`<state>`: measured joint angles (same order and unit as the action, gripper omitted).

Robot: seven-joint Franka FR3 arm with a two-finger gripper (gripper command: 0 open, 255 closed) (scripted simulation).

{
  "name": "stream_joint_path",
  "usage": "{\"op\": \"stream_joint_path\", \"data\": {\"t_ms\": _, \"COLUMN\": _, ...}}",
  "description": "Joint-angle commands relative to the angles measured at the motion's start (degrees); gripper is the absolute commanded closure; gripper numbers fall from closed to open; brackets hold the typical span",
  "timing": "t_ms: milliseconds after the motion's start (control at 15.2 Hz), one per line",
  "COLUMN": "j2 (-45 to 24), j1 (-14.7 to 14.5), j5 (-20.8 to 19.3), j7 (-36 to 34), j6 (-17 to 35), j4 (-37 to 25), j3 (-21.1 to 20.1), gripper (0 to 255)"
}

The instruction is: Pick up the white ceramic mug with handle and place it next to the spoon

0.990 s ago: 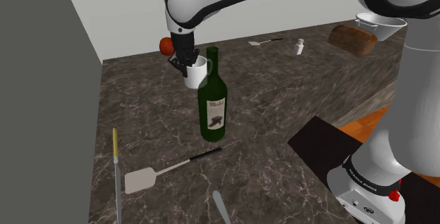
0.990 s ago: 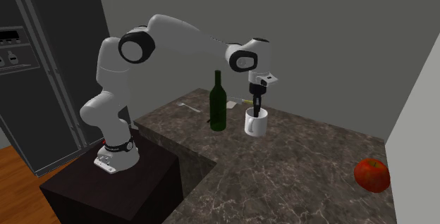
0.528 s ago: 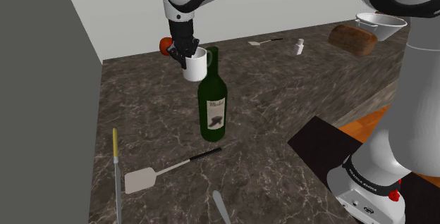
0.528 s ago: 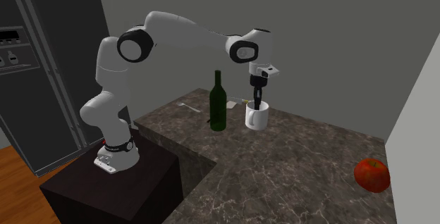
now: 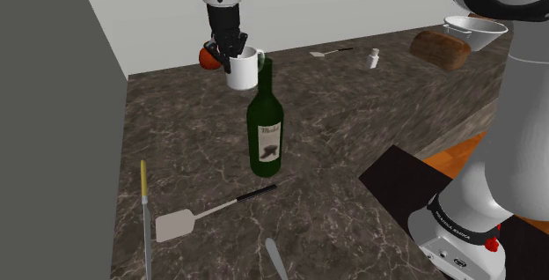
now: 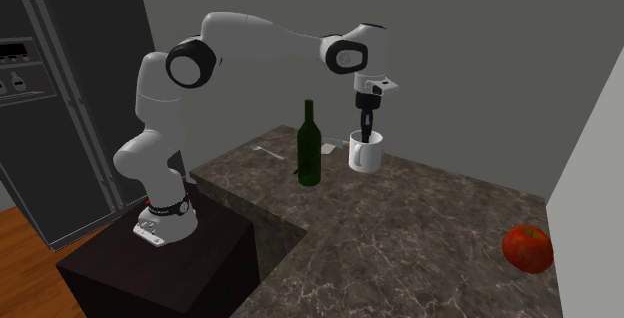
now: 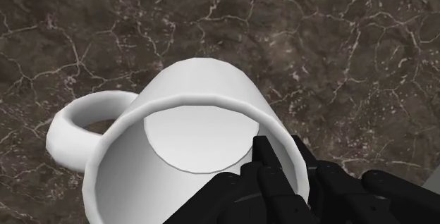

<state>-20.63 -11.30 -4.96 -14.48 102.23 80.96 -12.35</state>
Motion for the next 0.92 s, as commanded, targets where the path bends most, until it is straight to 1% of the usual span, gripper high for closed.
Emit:
{"op": "stream_joint_path", "data": {"t_ms": 0, "j2": -0.2, "j1": -0.1, "j5": 0.0, "j7": 0.1, "j6": -1.6, "j4": -1.8, "j3": 0.0, "gripper": 255}}
{"op": "stream_joint_path", "data": {"t_ms": 132, "j2": -0.3, "j1": -0.2, "j5": 0.0, "j7": 0.1, "j6": -3.0, "j4": -3.3, "j3": 0.0, "gripper": 255}}
{"op": "stream_joint_path", "data": {"t_ms": 462, "j2": 7.8, "j1": -2.2, "j5": 1.1, "j7": -4.3, "j6": 0.4, "j4": 8.1, "j3": -1.8, "gripper": 255}}
{"op": "stream_joint_path", "data": {"t_ms": 858, "j2": 15.4, "j1": -5.1, "j5": 2.7, "j7": -9.8, "j6": 2.8, "j4": 18.0, "j3": -4.4, "gripper": 255}}
